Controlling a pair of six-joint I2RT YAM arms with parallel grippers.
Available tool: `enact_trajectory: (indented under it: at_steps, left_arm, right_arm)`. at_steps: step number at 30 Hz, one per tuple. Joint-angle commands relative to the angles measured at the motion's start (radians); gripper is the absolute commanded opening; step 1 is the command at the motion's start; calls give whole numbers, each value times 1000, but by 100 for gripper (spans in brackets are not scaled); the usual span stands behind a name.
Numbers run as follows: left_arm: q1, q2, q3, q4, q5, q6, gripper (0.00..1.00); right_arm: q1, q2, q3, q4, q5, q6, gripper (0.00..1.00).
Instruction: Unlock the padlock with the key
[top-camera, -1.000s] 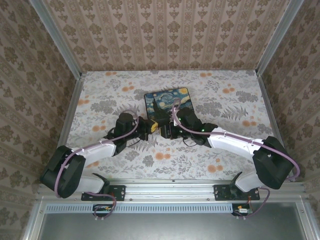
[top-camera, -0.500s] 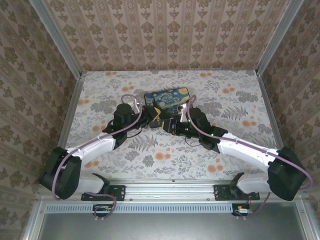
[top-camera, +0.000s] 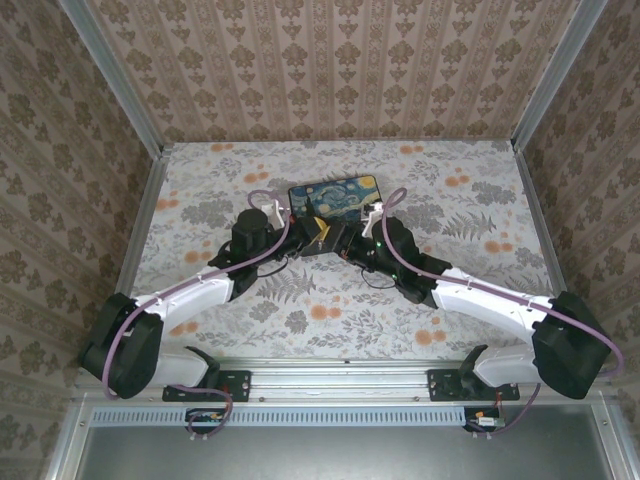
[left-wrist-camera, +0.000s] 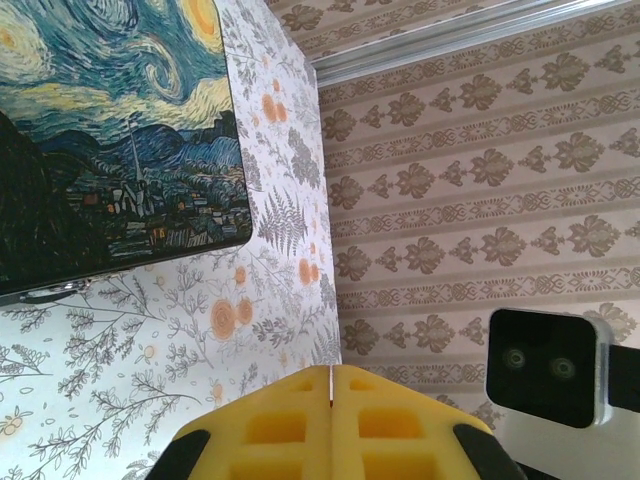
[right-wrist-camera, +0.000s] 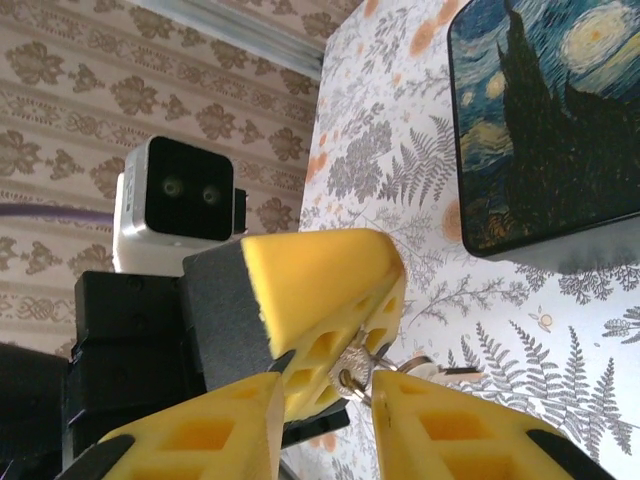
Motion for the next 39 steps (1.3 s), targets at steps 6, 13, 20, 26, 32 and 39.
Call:
enact_trajectory:
  at_steps: [6, 13, 20, 26, 32, 39]
  left_arm:
    - [-3, 28, 21, 100, -2, -63, 0]
    - [-4, 38, 23, 124, 8, -82, 0]
    - [-5, 41, 29, 130, 12, -96, 0]
    - [-6, 42, 30, 131, 12, -103, 0]
    - [-8, 42, 33, 140, 14, -115, 0]
    - [-12, 45, 32, 141, 8, -121, 0]
  right_arm:
    - [4, 36, -61, 140, 30, 31, 26]
    - [6, 37, -73, 192, 31, 29, 26]
    - [5, 49, -77, 216, 35, 31, 25]
    - [6, 71, -63, 255, 29, 24, 25]
    - [5, 86, -60, 279, 28, 31, 24]
    - [3, 118, -50, 311, 15, 29, 18]
